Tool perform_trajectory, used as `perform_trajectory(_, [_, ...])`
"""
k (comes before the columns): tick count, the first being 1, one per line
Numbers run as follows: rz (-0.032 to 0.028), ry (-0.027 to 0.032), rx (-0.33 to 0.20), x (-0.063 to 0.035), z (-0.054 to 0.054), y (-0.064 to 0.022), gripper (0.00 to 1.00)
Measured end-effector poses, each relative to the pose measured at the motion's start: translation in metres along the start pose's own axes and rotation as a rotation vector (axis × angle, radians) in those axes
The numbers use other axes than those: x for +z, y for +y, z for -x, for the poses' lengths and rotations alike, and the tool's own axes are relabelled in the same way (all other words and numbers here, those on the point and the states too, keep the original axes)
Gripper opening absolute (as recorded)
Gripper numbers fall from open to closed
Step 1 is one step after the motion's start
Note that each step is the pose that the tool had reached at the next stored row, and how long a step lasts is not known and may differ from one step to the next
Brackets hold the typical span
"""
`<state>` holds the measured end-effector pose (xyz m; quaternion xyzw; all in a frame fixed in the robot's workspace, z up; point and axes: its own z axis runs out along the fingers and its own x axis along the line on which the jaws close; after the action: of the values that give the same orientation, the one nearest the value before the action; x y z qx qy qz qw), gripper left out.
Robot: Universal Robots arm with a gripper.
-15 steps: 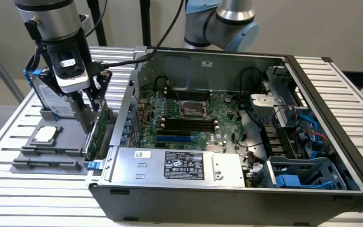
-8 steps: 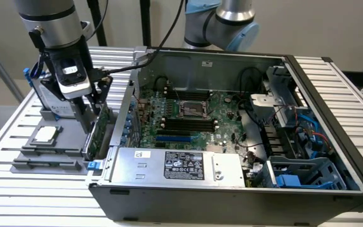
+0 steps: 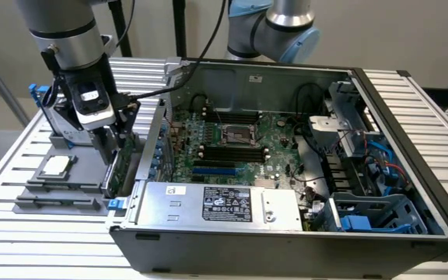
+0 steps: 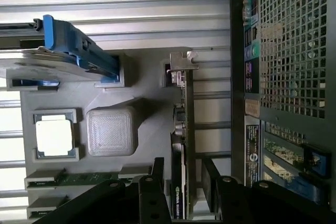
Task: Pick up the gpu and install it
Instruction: 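Reach for the gpu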
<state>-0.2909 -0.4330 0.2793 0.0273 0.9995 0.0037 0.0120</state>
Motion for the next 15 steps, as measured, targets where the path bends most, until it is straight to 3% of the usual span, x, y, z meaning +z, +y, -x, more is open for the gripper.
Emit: perform_trajectory(15, [-0.0019,-0.0007,-0.005,0.0271,-0.002,-0.0003,0.42])
